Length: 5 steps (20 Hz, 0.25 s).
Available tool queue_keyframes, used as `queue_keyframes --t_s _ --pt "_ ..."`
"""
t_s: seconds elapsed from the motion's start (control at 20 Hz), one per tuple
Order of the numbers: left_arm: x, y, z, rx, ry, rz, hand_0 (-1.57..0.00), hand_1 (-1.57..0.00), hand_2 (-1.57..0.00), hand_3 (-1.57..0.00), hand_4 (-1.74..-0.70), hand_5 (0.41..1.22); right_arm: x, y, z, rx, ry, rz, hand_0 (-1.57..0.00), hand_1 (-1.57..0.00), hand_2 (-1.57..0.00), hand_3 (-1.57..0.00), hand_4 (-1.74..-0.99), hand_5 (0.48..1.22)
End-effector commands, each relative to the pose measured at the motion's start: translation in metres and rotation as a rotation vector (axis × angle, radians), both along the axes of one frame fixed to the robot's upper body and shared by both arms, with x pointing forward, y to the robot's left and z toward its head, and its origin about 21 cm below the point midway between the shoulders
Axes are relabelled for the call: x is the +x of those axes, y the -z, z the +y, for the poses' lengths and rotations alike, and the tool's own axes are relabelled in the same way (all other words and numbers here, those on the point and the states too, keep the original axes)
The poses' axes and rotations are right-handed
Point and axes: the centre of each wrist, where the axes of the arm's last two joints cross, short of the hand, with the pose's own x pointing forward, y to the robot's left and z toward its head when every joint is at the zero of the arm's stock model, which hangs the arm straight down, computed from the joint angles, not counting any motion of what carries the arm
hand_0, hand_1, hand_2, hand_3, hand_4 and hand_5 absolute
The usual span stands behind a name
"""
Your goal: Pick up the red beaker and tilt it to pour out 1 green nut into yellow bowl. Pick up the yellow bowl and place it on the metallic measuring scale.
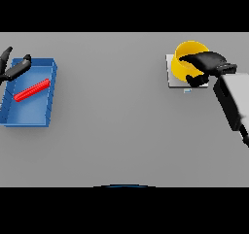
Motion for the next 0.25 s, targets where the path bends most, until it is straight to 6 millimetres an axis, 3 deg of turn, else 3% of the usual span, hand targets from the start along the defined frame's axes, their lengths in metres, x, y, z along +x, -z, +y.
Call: queue_keyframes --t_s 0.0,0.2 --pt "-0.0011 -0.0005 -0.0006 -0.006 0.002 -0.005 0.0 0.0 0.0 0.0 -0.84 0.753 0.0011 -0.0004 0.0007 -0.014 0.004 0.002 -0.16 -0.16 -0.12 -0.1 -1.422 0.811" --pt "-0.0033 -0.0022 -0.0013 0.002 0.007 -0.011 0.0 0.0 0.0 0.0 -0.83 0.76 -0.0007 0.0019 -0.0015 -0.027 0.021 0.03 -0.06 -0.06 -0.05 -0.04 -1.39 0.779"
